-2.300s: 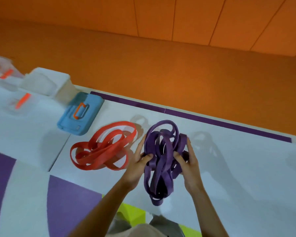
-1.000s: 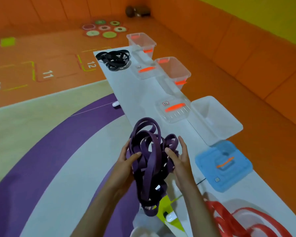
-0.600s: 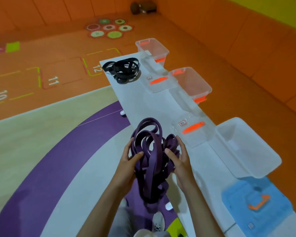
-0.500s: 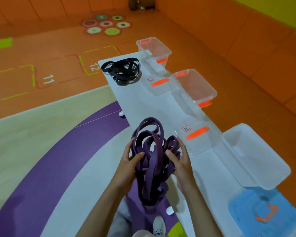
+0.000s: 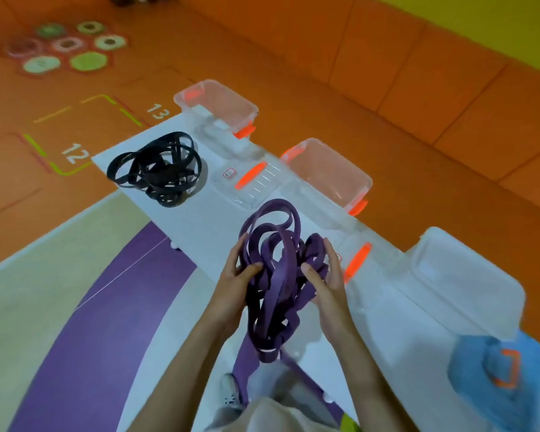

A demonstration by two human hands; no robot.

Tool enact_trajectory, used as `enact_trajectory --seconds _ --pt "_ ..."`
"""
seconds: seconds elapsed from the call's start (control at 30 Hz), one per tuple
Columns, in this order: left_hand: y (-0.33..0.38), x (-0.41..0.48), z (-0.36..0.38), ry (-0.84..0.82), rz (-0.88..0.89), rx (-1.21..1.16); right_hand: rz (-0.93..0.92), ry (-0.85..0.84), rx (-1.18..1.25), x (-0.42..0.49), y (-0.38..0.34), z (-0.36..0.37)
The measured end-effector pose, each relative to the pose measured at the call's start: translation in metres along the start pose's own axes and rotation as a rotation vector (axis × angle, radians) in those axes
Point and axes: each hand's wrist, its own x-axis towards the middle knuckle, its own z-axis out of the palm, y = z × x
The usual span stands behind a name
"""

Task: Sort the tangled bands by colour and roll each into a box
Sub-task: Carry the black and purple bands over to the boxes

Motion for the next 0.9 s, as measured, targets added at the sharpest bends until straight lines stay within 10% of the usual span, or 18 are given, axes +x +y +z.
enact_trajectory --seconds 0.47,0.9 --pt "0.029 0.183 -0.007 -0.108 -0.046 0.435 0.168 0.130 0.170 0.134 0.052 0.027" --pt "0.021 0.244 -0.029 -0.413 -0.150 1.109 0.406 0.200 -0.479 0.148 0.090 0.029"
